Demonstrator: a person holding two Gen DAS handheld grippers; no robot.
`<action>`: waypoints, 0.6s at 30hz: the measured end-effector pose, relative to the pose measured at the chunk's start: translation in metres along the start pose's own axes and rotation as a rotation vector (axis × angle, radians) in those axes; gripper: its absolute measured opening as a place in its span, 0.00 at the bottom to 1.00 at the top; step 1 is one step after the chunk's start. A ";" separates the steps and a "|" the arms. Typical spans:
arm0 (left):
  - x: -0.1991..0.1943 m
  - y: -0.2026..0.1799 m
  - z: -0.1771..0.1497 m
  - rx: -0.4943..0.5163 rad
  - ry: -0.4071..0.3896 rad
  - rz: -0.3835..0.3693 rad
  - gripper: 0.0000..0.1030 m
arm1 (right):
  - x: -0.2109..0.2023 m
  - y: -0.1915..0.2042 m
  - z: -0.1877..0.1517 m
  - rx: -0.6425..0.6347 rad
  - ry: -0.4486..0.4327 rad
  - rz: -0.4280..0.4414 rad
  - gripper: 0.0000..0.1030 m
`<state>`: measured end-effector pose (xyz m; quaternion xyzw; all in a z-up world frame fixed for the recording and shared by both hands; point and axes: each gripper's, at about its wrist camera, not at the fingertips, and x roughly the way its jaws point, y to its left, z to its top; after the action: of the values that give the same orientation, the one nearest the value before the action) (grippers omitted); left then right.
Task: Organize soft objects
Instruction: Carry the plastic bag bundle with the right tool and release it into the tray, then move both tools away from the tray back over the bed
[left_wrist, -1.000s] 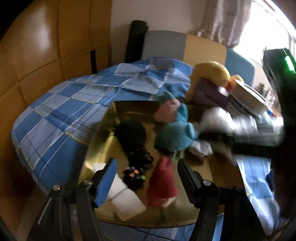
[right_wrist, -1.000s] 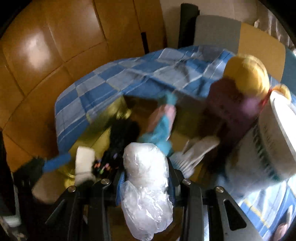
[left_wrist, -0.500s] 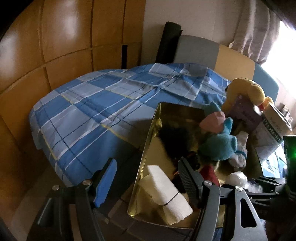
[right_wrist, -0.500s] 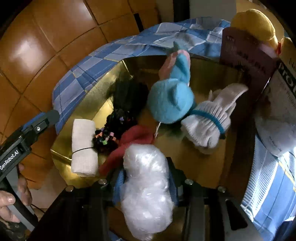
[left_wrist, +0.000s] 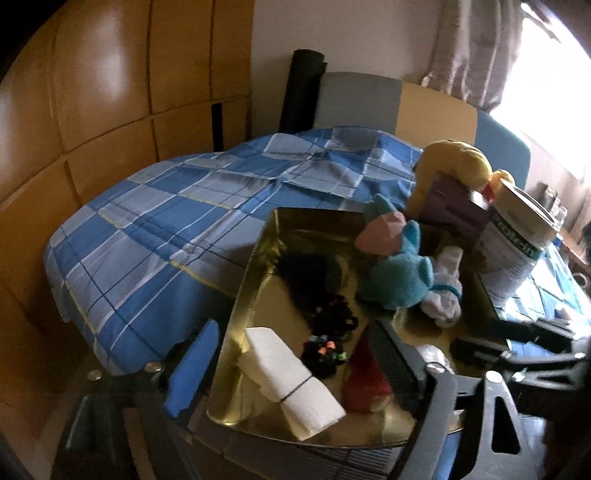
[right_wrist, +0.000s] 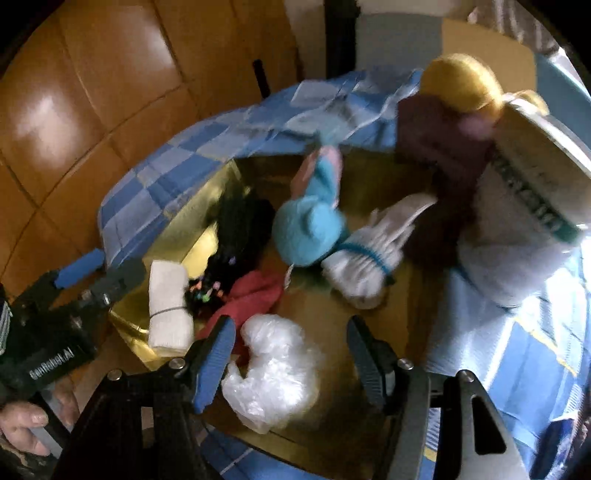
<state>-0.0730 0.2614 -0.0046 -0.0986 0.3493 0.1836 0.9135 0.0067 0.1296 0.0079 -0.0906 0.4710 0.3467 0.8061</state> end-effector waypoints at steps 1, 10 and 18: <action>-0.002 -0.004 0.000 0.011 -0.008 -0.004 0.86 | -0.004 -0.001 0.000 -0.003 -0.013 -0.009 0.62; -0.010 -0.030 -0.002 0.087 -0.017 -0.044 0.86 | -0.046 -0.020 -0.005 0.008 -0.114 -0.068 0.62; -0.016 -0.058 -0.005 0.149 -0.018 -0.072 0.87 | -0.078 -0.061 -0.016 0.089 -0.176 -0.130 0.62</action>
<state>-0.0641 0.2028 0.0052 -0.0410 0.3501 0.1249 0.9275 0.0106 0.0400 0.0523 -0.0542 0.4067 0.2792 0.8681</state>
